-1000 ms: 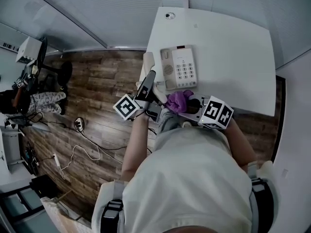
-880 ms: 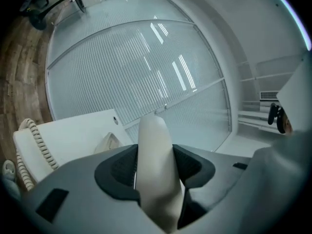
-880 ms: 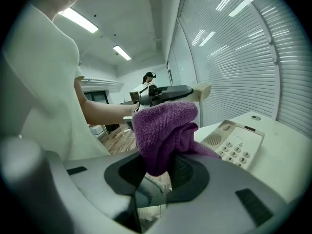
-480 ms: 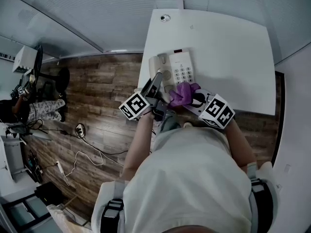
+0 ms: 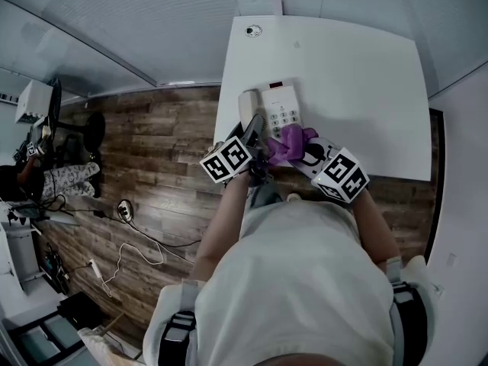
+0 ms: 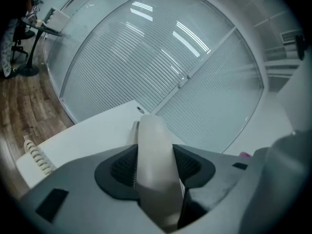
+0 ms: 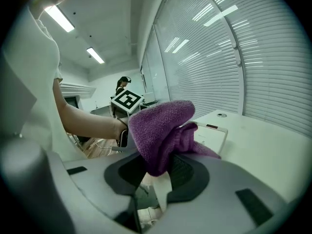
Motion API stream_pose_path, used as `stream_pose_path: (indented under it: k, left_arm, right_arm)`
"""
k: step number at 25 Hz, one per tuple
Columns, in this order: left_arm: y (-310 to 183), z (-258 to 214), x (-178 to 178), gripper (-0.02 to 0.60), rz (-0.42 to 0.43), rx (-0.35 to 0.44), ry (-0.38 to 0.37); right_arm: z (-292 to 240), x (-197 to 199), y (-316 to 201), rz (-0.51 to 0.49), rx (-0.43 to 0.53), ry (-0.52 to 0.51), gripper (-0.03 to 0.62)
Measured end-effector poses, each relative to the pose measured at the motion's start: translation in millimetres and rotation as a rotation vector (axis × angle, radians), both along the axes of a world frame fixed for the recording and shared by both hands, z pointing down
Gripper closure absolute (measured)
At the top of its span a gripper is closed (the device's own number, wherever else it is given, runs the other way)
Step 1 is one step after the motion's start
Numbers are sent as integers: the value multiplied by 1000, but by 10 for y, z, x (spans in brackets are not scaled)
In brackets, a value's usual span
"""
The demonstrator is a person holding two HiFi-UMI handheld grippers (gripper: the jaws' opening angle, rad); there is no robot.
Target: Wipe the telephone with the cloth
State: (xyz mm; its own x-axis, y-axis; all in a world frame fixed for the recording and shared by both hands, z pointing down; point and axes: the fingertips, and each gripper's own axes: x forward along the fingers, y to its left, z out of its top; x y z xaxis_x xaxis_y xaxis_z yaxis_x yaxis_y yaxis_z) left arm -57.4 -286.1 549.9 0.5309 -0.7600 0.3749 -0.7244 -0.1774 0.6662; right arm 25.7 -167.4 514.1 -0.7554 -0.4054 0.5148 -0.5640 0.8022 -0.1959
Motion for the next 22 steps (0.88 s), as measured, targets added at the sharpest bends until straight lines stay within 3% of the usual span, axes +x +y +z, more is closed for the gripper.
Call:
stream_pose_path:
  k: [12, 18, 22]
  left_arm:
    - [-128, 169, 68, 356, -9, -12, -190]
    - [-140, 185, 117, 356, -20, -12, -297]
    - [-133, 191, 159, 356, -5, 0, -329]
  right_arm:
    - [-47, 216, -179, 140, -8, -51, 479]
    - [-82, 275, -186, 153, -10, -63, 479]
    - [-93, 284, -183, 155, -9, -73, 479]
